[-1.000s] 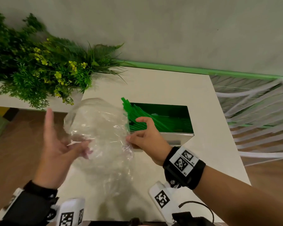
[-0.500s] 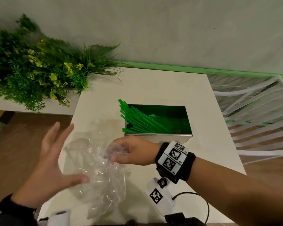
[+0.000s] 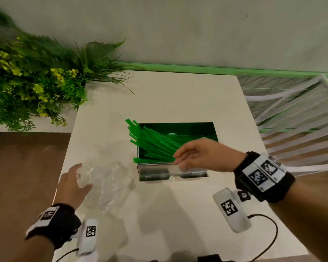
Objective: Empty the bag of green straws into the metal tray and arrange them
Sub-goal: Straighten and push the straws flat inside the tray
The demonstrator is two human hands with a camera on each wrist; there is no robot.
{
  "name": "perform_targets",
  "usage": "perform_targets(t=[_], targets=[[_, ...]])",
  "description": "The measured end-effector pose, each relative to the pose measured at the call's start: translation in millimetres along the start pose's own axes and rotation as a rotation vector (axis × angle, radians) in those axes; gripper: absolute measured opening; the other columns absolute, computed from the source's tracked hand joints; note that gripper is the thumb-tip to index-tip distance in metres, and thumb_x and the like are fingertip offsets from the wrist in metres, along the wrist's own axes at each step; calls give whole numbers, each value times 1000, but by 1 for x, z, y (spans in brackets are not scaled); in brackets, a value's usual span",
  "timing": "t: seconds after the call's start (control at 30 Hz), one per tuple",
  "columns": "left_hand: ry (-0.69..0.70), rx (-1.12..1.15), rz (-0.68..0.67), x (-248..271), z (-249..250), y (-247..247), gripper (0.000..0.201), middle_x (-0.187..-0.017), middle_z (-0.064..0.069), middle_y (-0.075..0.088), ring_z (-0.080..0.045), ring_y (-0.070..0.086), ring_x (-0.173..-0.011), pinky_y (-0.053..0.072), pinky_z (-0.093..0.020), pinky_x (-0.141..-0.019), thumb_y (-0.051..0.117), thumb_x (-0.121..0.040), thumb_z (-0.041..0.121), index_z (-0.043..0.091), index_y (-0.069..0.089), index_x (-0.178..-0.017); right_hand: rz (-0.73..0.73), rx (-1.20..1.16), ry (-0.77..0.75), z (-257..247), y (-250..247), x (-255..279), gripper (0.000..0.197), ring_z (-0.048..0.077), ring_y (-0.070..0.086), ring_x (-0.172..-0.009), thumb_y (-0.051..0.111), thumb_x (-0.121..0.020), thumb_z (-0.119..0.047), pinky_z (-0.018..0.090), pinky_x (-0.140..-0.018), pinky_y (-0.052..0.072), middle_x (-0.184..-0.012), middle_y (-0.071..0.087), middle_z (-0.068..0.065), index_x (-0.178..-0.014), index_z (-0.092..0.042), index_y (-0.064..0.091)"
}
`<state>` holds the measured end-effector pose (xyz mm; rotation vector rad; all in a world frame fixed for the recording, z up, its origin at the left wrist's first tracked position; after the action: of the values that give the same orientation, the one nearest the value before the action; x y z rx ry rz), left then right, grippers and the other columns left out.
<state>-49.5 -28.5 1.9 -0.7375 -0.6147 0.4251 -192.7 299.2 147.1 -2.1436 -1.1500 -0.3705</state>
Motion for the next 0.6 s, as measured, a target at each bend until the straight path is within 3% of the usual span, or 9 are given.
perform_targets(t=[0.07,0.13,0.2,0.27,0.33,0.4,0.47,0.6], targets=[[72,-132,-28,-10,17,0,85,-129,-18,54,-34,46,-121,37,-46,-102,82,-70,17,20,37,-142,68,222,49,3,-39,-10,32,10,66,-96,68,-82,-25,34,-98,51,-108,69,-3,-113,-22,63],[112,-84,-28,-21,32,-16,85,-143,-11,45,-30,37,-133,32,-46,-108,81,-71,30,23,38,-143,92,518,77,-1,-61,-31,50,14,61,-108,65,-84,-32,30,-102,46,-123,63,2,-129,-15,53],[130,-15,-25,-33,34,-38,68,-144,0,46,-25,40,-133,34,-48,-109,71,-76,51,34,45,-137,8,736,78,-4,-60,-55,67,20,52,-123,62,-84,-42,31,-106,40,-139,52,7,-139,-11,41],[176,52,-39,-42,26,-55,58,-135,10,56,-20,53,-124,44,-52,-100,56,-81,63,41,47,-133,-159,807,87,-1,-45,-80,84,22,41,-134,62,-80,-51,33,-111,32,-150,39,7,-146,-11,28],[203,184,-42,-40,15,-68,47,-132,11,59,-17,58,-119,46,-52,-97,52,-89,55,39,48,-133,-316,785,119,8,-25,-101,100,20,28,-142,65,-74,-58,35,-117,24,-157,23,3,-149,-16,14],[207,316,-24,-24,28,-74,43,-132,7,60,-21,58,-120,45,-54,-97,54,-89,48,35,53,-130,-394,710,146,16,-5,-118,111,21,25,-143,71,-68,-59,40,-118,23,-158,18,2,-150,-21,6],[249,443,-38,-1,60,-71,41,-131,2,61,-22,57,-122,42,-56,-101,58,-87,45,31,58,-126,-384,677,128,20,12,-130,112,25,34,-138,77,-64,-53,42,-115,30,-153,29,5,-148,-18,13],[431,606,-98,36,133,-42,39,-139,9,53,-7,47,-130,39,-27,-107,64,-87,28,38,54,-124,-335,656,93,10,16,-135,82,25,52,-121,78,-71,-30,32,-103,41,-134,53,7,-139,-15,34]])
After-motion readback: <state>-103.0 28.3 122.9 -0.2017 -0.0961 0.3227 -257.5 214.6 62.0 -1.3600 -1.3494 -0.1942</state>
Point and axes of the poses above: each hand's wrist, its own x-axis away from the middle knuckle, its own y-axis out of the palm, z = x × y, the point moved 6 cm from there along -x, towards the middle knuckle
